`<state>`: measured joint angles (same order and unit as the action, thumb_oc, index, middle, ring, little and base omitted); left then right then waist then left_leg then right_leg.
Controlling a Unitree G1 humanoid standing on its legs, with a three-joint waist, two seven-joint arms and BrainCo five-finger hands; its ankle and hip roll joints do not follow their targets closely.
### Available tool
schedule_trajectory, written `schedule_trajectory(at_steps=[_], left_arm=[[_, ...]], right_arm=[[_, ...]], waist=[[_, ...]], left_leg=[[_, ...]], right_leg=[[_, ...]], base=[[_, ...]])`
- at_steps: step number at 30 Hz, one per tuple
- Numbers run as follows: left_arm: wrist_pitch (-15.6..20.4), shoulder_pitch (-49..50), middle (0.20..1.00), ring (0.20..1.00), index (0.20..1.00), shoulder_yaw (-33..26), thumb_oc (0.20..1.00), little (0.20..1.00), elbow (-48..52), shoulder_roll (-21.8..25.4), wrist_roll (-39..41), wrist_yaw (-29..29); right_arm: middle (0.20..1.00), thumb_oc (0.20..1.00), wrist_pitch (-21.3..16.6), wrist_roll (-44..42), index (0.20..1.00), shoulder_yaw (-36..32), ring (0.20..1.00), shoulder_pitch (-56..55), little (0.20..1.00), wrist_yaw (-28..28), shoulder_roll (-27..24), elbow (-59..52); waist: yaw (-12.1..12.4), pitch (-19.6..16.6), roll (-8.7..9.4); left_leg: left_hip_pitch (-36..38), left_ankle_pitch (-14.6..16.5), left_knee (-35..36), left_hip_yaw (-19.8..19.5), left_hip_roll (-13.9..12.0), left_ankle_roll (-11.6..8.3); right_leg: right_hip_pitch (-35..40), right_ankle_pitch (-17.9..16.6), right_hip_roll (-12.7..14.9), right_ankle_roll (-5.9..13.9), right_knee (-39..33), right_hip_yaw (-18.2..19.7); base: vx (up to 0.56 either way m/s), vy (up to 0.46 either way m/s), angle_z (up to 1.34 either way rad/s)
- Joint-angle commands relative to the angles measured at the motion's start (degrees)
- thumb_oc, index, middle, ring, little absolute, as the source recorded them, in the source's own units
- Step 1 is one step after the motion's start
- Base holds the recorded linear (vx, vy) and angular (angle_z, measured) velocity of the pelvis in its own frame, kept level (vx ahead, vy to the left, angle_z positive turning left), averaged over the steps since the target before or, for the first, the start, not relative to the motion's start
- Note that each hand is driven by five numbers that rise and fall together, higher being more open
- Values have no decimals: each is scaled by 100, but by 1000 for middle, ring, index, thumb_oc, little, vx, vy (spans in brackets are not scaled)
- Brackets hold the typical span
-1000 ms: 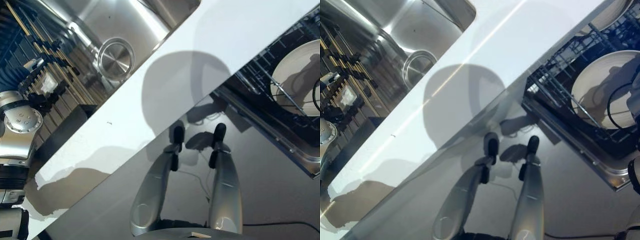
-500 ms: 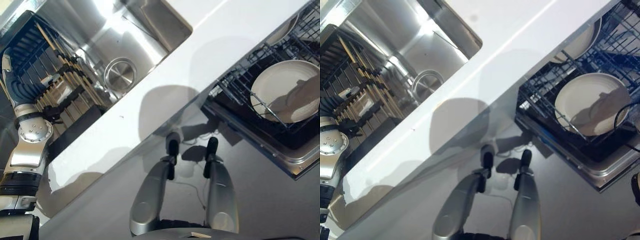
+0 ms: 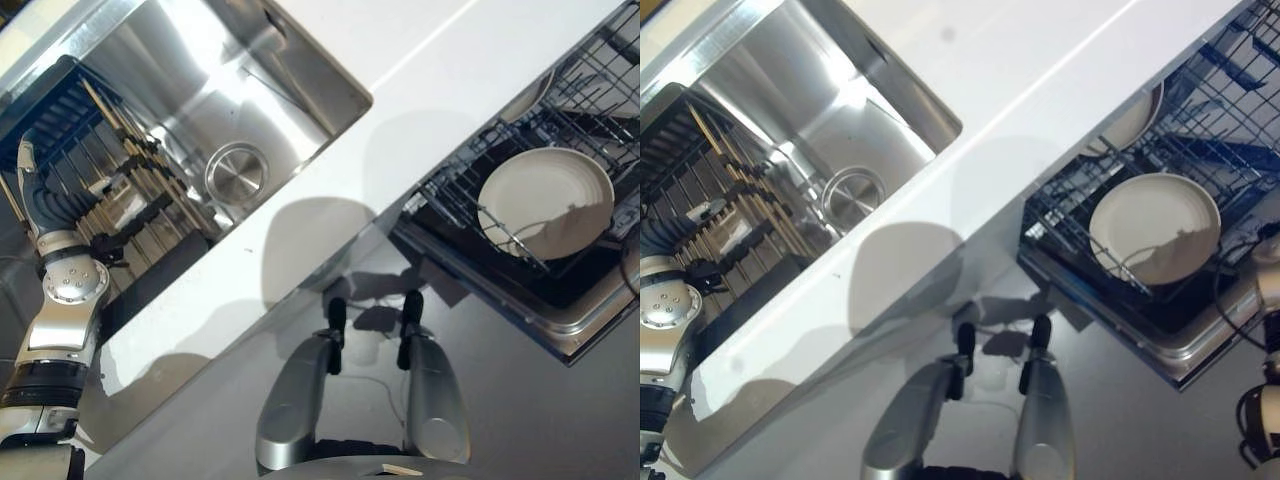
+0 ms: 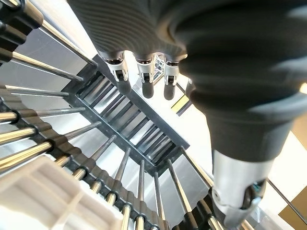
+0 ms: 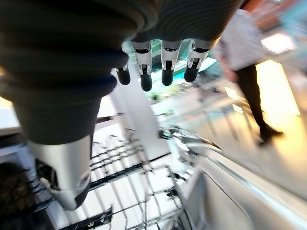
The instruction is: Pick up plates and place into dishwasher.
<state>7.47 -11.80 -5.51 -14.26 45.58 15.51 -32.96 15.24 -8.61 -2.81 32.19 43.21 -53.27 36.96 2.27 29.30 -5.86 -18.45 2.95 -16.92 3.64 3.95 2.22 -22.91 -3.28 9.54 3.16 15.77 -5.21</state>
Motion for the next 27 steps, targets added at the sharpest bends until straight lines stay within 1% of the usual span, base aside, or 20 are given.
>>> schedule_trajectory(at_steps=[1, 3, 5, 7, 11, 16, 19, 23, 27], left_arm=[[387, 404, 1000, 1000, 1000, 246, 1000, 1000, -7, -937, -263, -284], [401, 388, 1000, 1000, 1000, 283, 1000, 1000, -55, -1020, -278, -299], [387, 352, 1000, 1000, 1000, 327, 1000, 1000, -73, -1098, -286, -308], [365, 316, 1000, 1000, 1000, 378, 1000, 1000, -85, -1120, -270, -326], [252, 184, 1000, 1000, 1000, 463, 1000, 1000, -82, -1092, -155, -413], [220, 67, 1000, 1000, 1000, 556, 1000, 1000, -60, -1057, -86, -500], [215, 18, 1000, 1000, 1000, 645, 1000, 1000, -21, -1079, -111, -563], [220, 2, 1000, 1000, 1000, 744, 1000, 1000, 41, -1156, -122, -659], [146, 22, 1000, 1000, 1000, 852, 1000, 1000, 200, -1225, -123, -683]], right_arm=[[1000, 1000, -538, -749, 1000, -143, 1000, -309, 1000, 105, 279, -393], [1000, 1000, -617, -1035, 1000, -162, 1000, -287, 1000, -161, 442, -365], [1000, 1000, -791, -1363, 1000, -140, 1000, -235, 1000, -456, 568, -160], [1000, 1000, -910, -1510, 1000, -107, 1000, -181, 1000, -610, 614, 26], [1000, 1000, -1138, -1778, 1000, -16, 1000, 54, 1000, -772, 599, 456], [1000, 1000, -1360, -2274, 1000, 30, 1000, 376, 1000, -615, 576, 711], [1000, 1000, -1518, -2548, 1000, 49, 1000, 521, 1000, -622, 606, 788], [1000, 1000, -1717, -2850, 1000, 96, 1000, 755, 1000, -858, 601, 837], [1000, 1000, -1922, -3034, 1000, 184, 1000, 1025, 1000, -1267, 621, 849]], waist=[[-119, -354, -28], [-139, -359, -97], [-150, -335, -184], [-167, -290, -263], [-191, -151, -370], [-201, 49, -469], [-187, 49, -528], [-174, 49, -649], [-148, 49, -769]], left_leg=[[-400, 304, -502, -60, -111, -155], [-406, 251, -469, -43, -65, -146], [-400, 246, -470, -20, -37, -137], [-428, 246, -498, 0, -21, -127], [-533, 235, -568, 52, -18, -122], [-746, 217, -665, 101, -38, -128], [-950, 205, -701, 115, -43, -128], [-1147, 151, -680, 106, -2, -131], [-1329, 103, -681, 107, 32, -151]], right_leg=[[35, 130, -149, 84, -372, 55], [-16, 85, -97, 90, -380, 109], [-51, 70, -48, 97, -371, 152], [-109, 64, -10, 100, -341, 186], [-239, 48, 16, 104, -284, 234], [-456, 55, 26, 106, -186, 268], [-680, 64, 27, 106, -127, 292], [-945, 64, 30, 98, -74, 341], [-1170, 68, 39, 87, -30, 385]], base=[[-2, 137, -17], [-8, 135, -13], [-5, 124, -7], [-19, 90, -10], [-35, 39, -3], [-49, -11, -1], [-42, -35, -5], [-13, 10, -5], [2, 14, -4]])
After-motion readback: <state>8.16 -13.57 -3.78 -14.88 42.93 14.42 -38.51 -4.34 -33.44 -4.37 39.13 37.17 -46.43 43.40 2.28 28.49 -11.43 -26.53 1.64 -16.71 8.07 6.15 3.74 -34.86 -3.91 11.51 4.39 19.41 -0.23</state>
